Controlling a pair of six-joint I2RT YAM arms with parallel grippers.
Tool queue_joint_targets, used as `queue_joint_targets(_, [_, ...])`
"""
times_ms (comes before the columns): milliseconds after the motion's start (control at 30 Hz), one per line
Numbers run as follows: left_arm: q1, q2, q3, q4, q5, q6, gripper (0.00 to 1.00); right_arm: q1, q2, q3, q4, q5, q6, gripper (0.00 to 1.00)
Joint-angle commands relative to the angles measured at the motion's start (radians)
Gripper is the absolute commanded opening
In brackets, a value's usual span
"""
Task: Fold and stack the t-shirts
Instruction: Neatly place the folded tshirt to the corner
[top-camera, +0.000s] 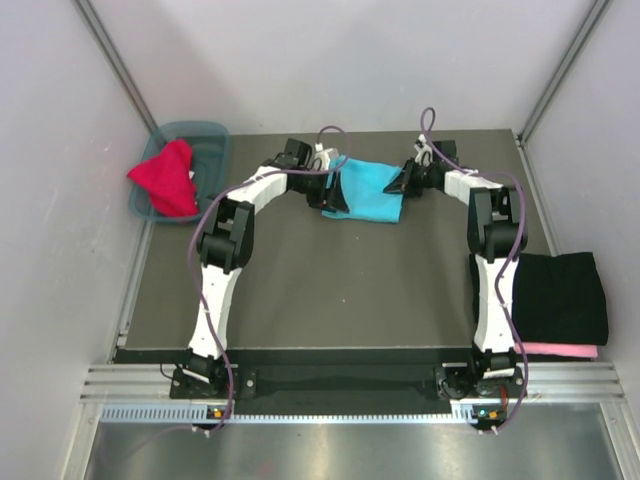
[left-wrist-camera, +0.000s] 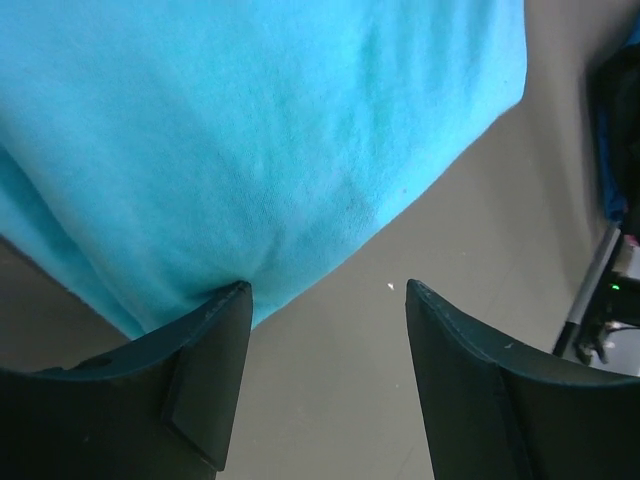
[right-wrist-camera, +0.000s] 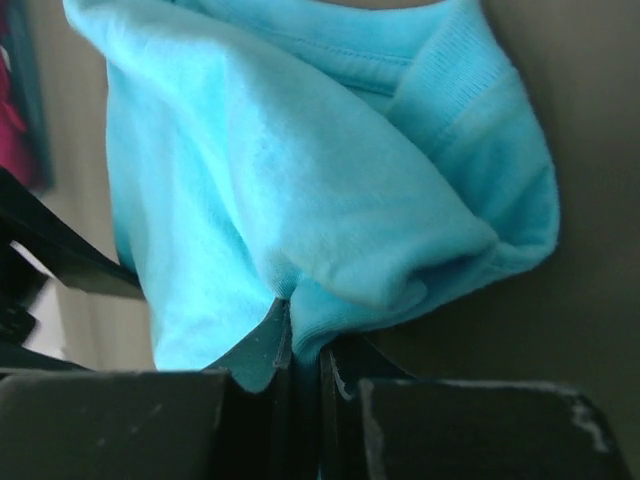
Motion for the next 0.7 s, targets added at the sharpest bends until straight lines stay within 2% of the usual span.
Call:
queue_joint_targets(0, [0.008, -0.122, 0.075, -0.041, -0.105, 0.095, 0.68, 0.023, -0.044, 0.017, -0.227, 0.029, -0.253, 0.00])
queue_joint_targets(33, [0.020, -0.138, 0.084, -0.044, -0.123, 0.105, 0.68, 0.022, -0.055, 0.016, -0.302, 0.032, -0.289, 0.00])
queue_joint_targets(133, [0.040, -0.158, 0.115, -0.066, -0.191, 0.145, 0.68, 0.019, -0.126, -0.044, -0.390, 0.049, -0.393, 0.00])
queue_joint_targets(333, [0.137, -0.176, 0.143, -0.061, -0.229, 0.173, 0.68, 0.020, -0.297, -0.187, -0.482, 0.130, -0.553, 0.00])
queue_joint_targets(533, [0.201, -0.211, 0.109, -0.060, -0.142, 0.159, 0.65, 0.023, -0.494, -0.292, -0.574, 0.213, -0.704, 0.00])
queue_joint_targets(667, [0.204, -0.210, 0.143, -0.167, -0.117, 0.196, 0.62, 0.023, -0.641, -0.384, -0.666, 0.273, -0.821, 0.00])
